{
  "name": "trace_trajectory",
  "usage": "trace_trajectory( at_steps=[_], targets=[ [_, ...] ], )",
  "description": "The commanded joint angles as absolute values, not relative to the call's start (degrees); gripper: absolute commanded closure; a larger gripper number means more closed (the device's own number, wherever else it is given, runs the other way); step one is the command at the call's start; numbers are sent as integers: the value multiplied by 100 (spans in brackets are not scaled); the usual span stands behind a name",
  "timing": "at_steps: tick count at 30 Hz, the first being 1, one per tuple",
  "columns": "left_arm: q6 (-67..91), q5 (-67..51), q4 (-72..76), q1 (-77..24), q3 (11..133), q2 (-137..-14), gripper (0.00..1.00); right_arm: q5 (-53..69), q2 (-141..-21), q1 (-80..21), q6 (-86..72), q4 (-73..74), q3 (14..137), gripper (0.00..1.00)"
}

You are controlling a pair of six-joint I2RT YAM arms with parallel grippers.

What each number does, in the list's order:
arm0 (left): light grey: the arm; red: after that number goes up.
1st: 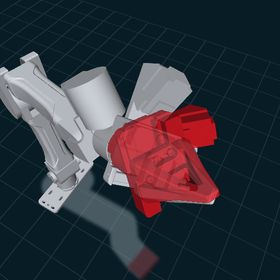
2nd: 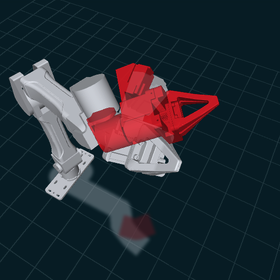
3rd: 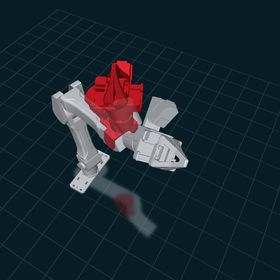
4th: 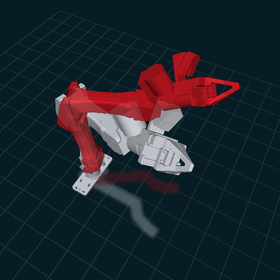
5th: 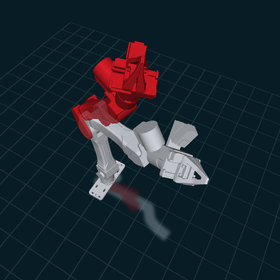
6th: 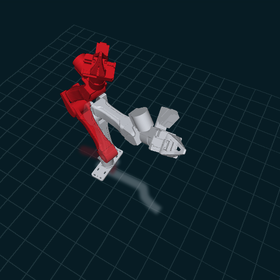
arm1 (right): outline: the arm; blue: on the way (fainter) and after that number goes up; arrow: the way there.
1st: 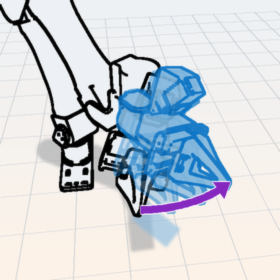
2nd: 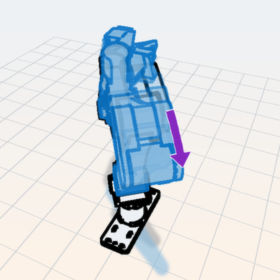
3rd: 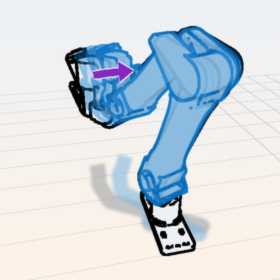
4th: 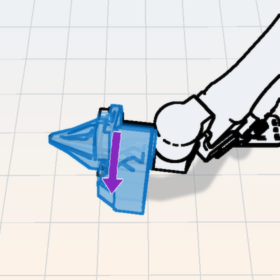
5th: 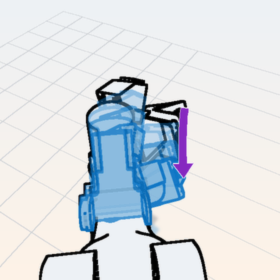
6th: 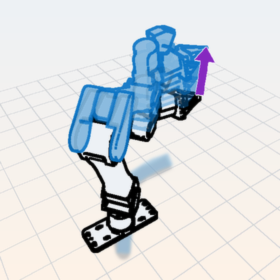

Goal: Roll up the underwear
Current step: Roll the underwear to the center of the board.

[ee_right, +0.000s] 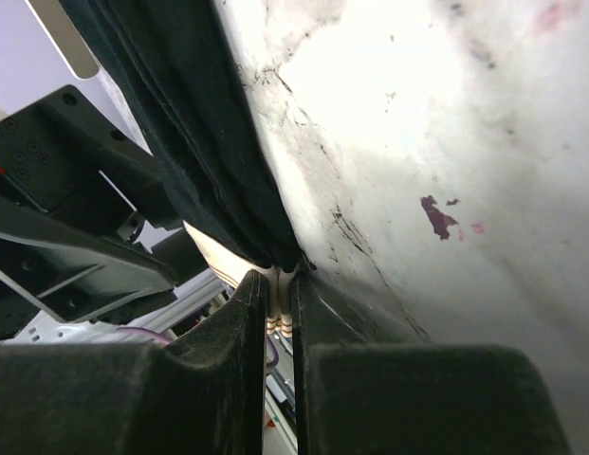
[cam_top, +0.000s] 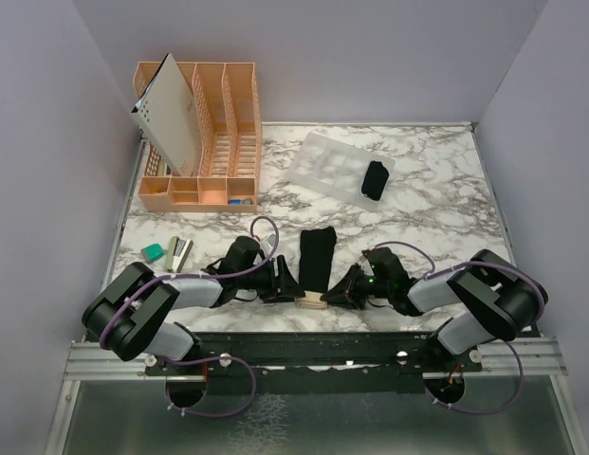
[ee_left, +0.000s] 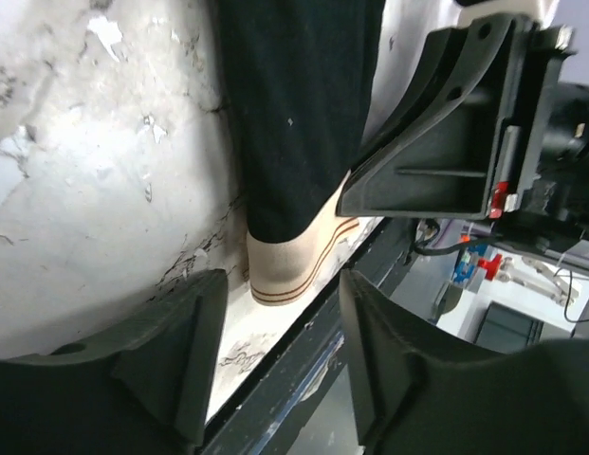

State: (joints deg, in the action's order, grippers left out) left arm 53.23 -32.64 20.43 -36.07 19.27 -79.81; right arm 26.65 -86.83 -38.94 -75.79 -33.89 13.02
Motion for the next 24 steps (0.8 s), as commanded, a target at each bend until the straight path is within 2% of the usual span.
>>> trace_trajectory(
  at_steps=[1,12,19,24],
  targets=[
    [5208,-3065,1412,-3768,1600,-8355,44,2434,-8943,-3931,-7541,-2988,1107,99],
    [5416,-2594,1545,-3915,1493,-8657,44,2467,-9009,-3933,-7549,-3097,1068,99],
    [5568,-2321,1731,-3943,1407,-8776,50,2487,-9013,-3933,-7554,-3127,1059,99],
    [5644,-2308,1924,-4004,1466,-9015,50,2534,-9065,-3929,-7541,-3185,1081,99]
  ],
)
